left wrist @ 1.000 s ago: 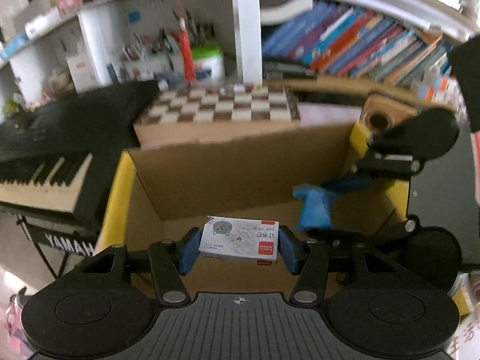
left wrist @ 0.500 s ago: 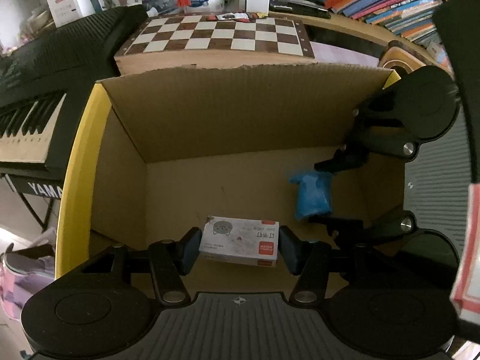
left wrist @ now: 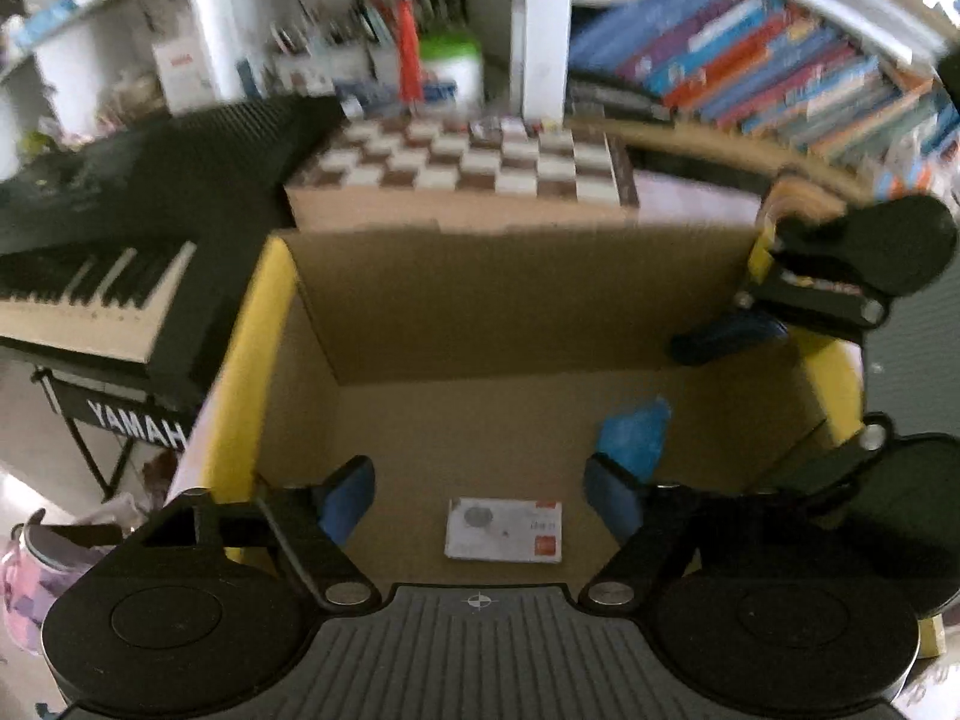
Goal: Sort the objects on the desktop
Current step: 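Lower both grippers into the yellow box and open them to release, then withdraw both grippers from the yellow box back over the table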
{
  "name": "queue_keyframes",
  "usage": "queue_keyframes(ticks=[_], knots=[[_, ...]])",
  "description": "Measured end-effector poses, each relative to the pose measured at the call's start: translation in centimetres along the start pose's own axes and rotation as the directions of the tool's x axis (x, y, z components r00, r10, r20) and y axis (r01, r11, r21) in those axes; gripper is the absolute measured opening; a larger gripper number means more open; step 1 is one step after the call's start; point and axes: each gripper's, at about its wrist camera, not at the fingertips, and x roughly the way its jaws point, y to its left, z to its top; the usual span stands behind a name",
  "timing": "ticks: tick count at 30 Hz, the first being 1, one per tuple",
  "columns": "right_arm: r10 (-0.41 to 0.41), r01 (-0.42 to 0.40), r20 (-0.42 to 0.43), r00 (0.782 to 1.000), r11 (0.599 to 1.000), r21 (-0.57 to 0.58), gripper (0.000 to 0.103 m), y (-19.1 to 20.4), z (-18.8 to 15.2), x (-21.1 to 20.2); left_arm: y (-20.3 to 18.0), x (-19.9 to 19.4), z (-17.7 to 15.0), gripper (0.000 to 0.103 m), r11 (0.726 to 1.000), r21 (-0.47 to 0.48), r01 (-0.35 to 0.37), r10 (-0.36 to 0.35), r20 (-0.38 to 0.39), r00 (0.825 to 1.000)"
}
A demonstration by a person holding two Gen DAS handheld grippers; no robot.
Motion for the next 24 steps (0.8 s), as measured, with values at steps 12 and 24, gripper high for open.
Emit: queue_keyframes(ticks=[12, 24], knots=[[-0.169, 0.070, 0.261, 0.950, 0.934, 0.350, 0.059, 0.6, -3.7, -9.2, -0.6, -7.7, -2.3, 0.093, 0.999, -0.041, -0.025, 0.035, 0.279, 0.960], [-0.411, 0.149, 0.305, 0.859, 0.771, 0.620, 0.060, 2.7, -8.1, -14.3, -1.0, -13.3, -5.9, 0.098, 0.994, -0.066, -0.085, 0.106, 0.443, 0.890]])
